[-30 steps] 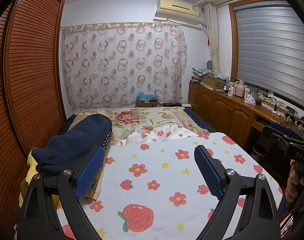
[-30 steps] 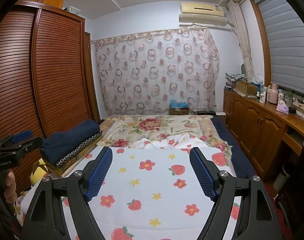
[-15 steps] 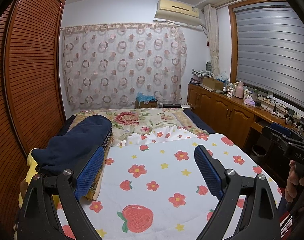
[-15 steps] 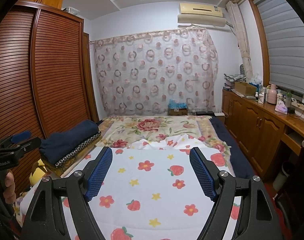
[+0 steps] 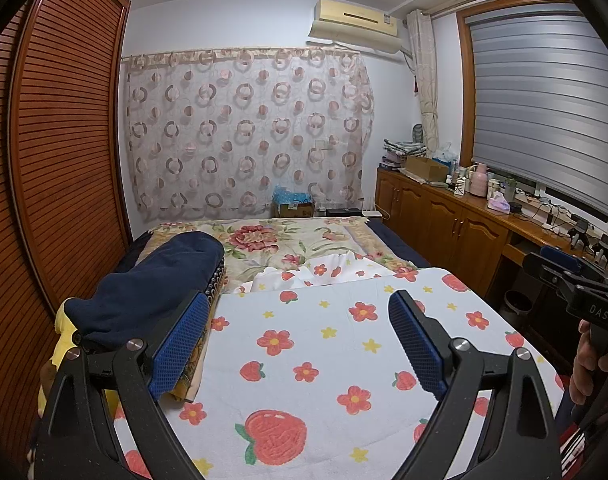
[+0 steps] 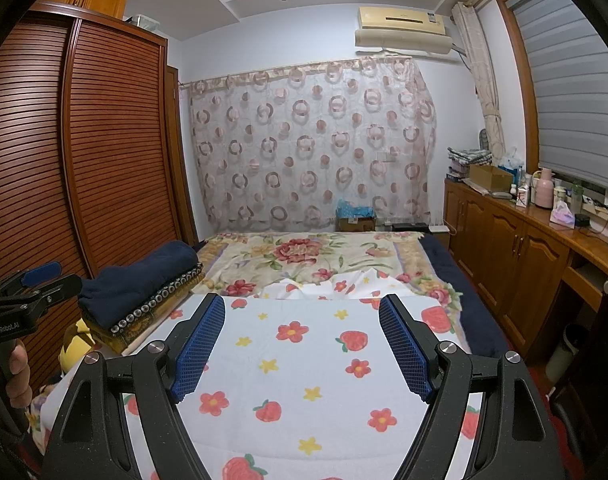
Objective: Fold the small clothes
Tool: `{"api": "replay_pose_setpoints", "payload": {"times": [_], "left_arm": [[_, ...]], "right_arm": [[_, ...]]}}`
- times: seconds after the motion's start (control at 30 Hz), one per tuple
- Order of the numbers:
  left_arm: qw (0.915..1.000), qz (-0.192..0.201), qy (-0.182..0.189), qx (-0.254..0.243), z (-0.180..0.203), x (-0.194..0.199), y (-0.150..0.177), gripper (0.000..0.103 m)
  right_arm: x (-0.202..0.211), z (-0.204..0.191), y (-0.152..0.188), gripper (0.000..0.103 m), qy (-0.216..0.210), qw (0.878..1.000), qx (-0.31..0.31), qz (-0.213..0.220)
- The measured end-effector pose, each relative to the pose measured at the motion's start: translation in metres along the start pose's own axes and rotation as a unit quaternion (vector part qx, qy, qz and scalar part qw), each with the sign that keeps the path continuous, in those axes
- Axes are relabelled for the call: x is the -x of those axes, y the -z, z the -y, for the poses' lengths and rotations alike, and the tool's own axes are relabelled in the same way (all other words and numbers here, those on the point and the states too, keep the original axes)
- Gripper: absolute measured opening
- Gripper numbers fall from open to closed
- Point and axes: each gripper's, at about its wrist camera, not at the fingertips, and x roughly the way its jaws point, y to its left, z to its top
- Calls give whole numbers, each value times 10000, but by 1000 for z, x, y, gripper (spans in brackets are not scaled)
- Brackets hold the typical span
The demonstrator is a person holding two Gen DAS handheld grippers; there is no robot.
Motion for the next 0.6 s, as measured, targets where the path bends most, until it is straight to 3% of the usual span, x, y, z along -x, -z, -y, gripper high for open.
{"api": "replay_pose_setpoints", "payload": {"times": [0.6], "left_arm": [[10000, 4, 9, 8, -1, 0, 1, 92]], "right_arm": [[-1, 0, 1, 81, -4, 10000, 4, 22]]}}
